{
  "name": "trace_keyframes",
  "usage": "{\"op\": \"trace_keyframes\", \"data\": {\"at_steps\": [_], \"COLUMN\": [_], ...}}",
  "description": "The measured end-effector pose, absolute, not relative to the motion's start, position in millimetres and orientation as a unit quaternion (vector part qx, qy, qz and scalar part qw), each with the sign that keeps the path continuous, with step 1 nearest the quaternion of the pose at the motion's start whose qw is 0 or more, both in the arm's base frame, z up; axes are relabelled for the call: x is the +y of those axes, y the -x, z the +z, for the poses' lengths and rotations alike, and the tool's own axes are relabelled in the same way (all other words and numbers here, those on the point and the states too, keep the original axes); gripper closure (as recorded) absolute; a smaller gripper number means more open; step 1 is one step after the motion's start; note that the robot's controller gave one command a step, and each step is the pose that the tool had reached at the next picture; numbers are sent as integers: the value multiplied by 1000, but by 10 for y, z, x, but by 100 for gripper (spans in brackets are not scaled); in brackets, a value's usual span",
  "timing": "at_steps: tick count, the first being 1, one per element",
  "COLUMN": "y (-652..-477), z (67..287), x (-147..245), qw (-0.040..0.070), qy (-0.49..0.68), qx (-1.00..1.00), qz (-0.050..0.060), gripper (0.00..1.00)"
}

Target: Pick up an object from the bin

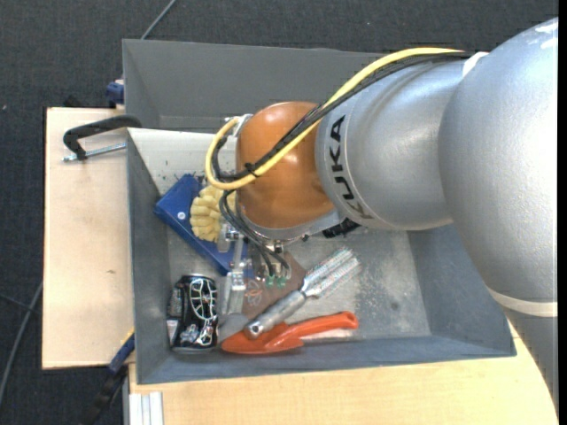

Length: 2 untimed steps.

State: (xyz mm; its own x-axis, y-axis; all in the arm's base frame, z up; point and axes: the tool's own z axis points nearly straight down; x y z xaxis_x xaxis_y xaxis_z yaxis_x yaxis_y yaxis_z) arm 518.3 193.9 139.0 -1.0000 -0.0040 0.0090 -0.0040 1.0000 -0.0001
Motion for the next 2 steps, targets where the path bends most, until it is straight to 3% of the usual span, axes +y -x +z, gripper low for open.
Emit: {"op": "trace_keyframes", "data": {"at_steps": [1,2], "y": [-5204,-5724], "z": [1435,855], "x": [1930,1843], "qw": [1,2], "qy": [-1,48], "qx": [-1000,-999], "qz": [-1,-2], "gripper": [0,0]}}
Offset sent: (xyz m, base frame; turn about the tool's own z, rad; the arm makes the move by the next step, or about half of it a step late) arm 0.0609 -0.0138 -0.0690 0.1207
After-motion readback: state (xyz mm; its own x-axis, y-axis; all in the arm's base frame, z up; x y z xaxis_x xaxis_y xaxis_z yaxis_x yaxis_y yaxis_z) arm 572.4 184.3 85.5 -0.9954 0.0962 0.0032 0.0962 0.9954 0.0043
